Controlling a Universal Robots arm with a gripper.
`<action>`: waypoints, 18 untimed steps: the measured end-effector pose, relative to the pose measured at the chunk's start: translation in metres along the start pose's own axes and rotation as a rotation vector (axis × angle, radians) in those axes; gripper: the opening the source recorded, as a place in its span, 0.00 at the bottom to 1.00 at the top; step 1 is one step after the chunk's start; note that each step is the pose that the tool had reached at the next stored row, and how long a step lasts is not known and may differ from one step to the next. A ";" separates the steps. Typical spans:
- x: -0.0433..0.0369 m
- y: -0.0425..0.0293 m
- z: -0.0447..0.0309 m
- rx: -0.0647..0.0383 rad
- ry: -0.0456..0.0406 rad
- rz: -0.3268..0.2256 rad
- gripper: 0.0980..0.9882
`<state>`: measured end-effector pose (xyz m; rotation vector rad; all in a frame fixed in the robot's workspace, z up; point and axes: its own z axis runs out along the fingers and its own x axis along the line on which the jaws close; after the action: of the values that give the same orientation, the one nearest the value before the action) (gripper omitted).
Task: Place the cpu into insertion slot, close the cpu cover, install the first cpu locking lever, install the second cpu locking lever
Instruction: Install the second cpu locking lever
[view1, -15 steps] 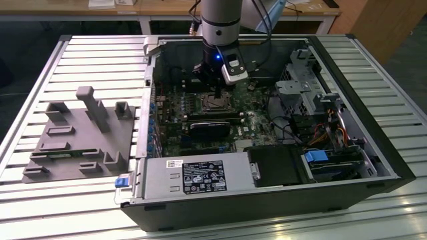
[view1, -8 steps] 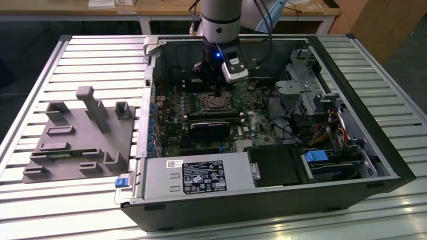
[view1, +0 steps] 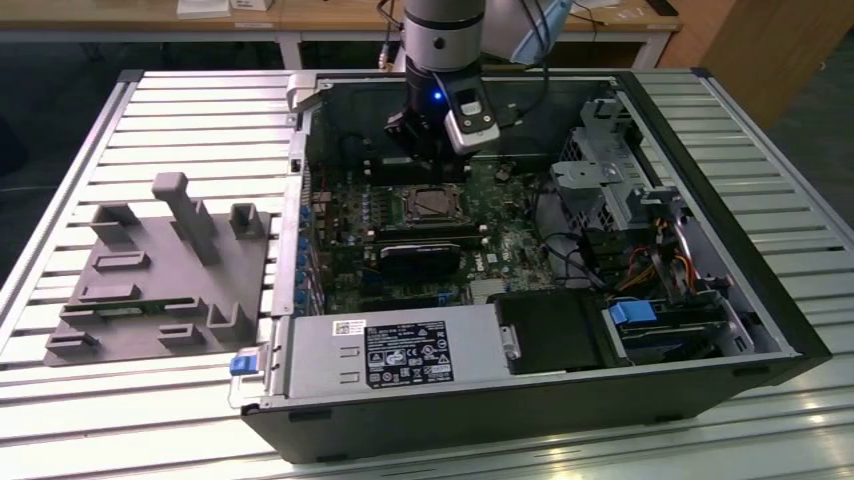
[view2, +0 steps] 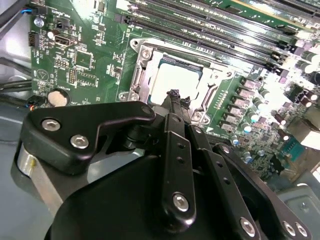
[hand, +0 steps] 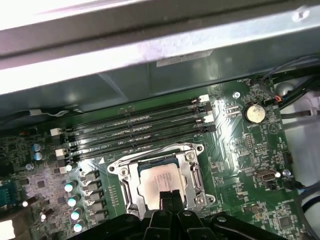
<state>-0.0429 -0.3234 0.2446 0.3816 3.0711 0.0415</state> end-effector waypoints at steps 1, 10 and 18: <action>-0.0001 0.0000 -0.0014 0.000 0.0000 0.000 0.00; -0.0013 -0.0045 -0.0022 0.001 -0.0002 0.000 0.00; -0.0061 -0.0239 -0.0026 0.002 -0.0005 0.000 0.00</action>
<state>-0.0430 -0.3480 0.2466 0.3815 3.0709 0.0380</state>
